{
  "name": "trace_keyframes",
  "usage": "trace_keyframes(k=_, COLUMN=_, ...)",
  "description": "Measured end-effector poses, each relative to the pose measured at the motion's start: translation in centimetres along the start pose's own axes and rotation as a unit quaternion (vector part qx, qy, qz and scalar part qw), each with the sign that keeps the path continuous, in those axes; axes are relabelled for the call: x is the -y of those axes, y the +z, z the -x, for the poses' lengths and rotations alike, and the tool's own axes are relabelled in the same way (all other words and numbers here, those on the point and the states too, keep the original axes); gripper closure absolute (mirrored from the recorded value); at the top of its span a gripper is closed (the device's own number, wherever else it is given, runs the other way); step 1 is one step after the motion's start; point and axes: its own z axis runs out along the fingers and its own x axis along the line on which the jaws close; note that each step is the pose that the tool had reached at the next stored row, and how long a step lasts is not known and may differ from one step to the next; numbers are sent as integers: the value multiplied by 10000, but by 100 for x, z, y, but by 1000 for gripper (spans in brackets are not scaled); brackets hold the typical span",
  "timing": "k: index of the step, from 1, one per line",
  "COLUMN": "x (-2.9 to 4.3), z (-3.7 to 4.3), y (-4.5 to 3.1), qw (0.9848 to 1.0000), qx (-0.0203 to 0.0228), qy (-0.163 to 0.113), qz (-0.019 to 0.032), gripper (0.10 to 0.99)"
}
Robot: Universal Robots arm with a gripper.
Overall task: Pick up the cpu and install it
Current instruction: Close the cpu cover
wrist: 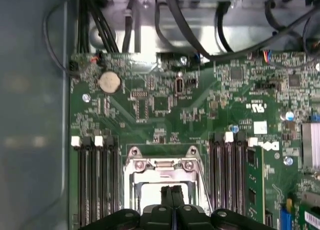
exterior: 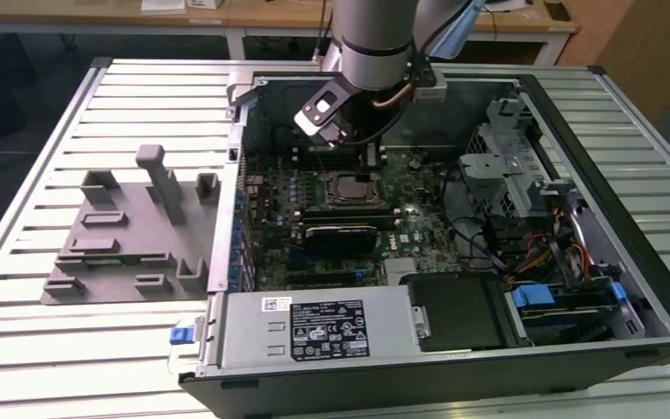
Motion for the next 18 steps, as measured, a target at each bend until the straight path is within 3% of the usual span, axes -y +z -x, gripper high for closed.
trace_keyframes(k=5, x=117, z=10, y=17, qw=10000, qx=1, qy=18, qz=0, gripper=980)
trace_keyframes(k=10, x=121, z=11, y=16, qw=10000, qx=1, qy=10, qz=-1, gripper=980)
trace_keyframes(k=14, x=121, z=10, y=17, qw=9996, qx=-7, qy=-278, qz=2, gripper=980)
trace_keyframes(k=18, x=121, z=10, y=20, qw=9979, qx=-19, qy=-646, qz=5, gripper=980)
